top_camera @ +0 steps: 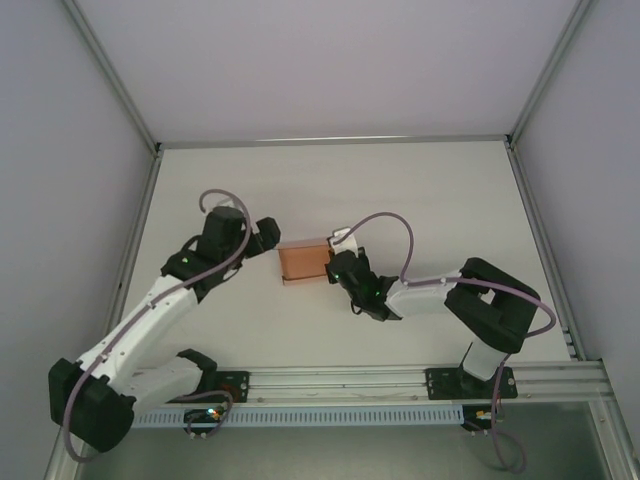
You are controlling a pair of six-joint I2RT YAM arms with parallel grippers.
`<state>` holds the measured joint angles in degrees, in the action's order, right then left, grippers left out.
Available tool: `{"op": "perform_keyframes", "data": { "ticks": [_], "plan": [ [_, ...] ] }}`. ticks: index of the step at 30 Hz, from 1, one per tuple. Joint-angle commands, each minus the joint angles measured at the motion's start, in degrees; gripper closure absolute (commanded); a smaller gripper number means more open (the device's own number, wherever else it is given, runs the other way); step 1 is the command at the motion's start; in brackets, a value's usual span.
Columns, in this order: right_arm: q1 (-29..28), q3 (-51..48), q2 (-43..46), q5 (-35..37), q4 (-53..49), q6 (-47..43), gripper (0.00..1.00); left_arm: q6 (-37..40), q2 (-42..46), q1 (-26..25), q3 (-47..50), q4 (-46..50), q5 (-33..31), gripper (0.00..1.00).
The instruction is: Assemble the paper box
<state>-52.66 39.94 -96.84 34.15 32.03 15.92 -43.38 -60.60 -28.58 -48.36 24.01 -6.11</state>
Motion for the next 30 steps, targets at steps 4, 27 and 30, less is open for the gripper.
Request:
{"op": "perform_keyframes", "data": {
  "ticks": [4, 27, 30],
  "plan": [
    [-0.7, -2.8, -3.4, -1.4, 0.8, -3.7, 0.95, -2.2, -8.3, 3.9, 2.7, -7.2, 16.6, 0.0],
    [-1.6, -6.0, 8.3, -8.6, -13.6, -0.9, 0.42, -4.2, -22.2, 3.6, 14.7, -27.4, 21.6, 0.32],
    [-1.7, -7.4, 12.2, -12.5, -16.0, -1.2, 0.34, -4.2, -24.6, 3.6, 14.7, -29.4, 22.5, 0.34]
  ]
}}
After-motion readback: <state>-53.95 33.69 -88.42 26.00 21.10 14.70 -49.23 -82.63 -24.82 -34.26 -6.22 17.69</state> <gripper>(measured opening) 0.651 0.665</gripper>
